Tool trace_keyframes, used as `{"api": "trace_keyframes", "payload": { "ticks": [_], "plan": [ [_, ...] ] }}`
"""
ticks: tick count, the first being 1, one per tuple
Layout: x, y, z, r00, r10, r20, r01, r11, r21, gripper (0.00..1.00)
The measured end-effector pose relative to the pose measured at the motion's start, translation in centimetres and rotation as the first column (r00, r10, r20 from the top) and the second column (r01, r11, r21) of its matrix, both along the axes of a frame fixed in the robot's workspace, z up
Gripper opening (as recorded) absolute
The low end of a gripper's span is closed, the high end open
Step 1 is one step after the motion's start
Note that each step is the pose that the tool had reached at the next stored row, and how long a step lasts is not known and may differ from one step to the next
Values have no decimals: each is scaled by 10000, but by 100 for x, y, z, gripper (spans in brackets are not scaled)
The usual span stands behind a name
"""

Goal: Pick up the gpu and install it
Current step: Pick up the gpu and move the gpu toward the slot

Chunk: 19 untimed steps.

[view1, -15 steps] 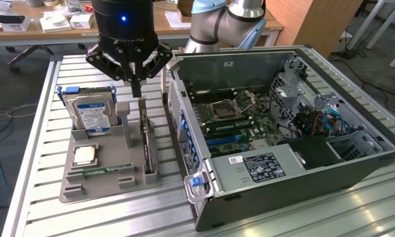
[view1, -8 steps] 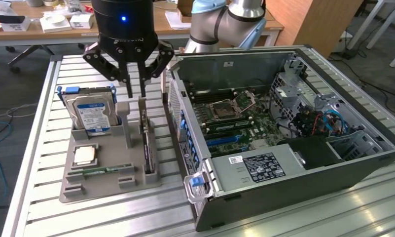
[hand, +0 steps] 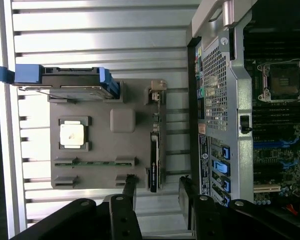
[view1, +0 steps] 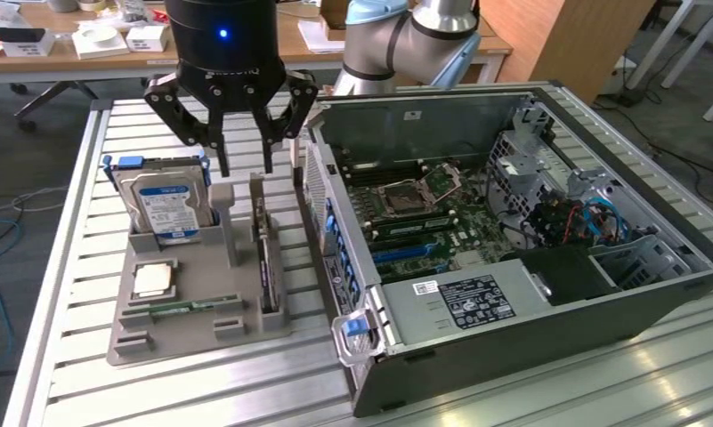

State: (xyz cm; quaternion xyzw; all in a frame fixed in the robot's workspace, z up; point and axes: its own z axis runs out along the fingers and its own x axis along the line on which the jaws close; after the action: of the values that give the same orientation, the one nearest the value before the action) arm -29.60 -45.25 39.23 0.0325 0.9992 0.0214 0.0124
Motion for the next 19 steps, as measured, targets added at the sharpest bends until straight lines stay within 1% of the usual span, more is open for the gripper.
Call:
{"api": "trace_keyframes", "payload": {
  "ticks": [3,11,19],
  "plan": [
    [0,0,-8,10000,0,1,0,10000,2,47],
    [0,0,-140,10000,0,0,0,10000,9,47],
    [0,0,-249,10000,0,-1,0,10000,8,47]
  ]
}}
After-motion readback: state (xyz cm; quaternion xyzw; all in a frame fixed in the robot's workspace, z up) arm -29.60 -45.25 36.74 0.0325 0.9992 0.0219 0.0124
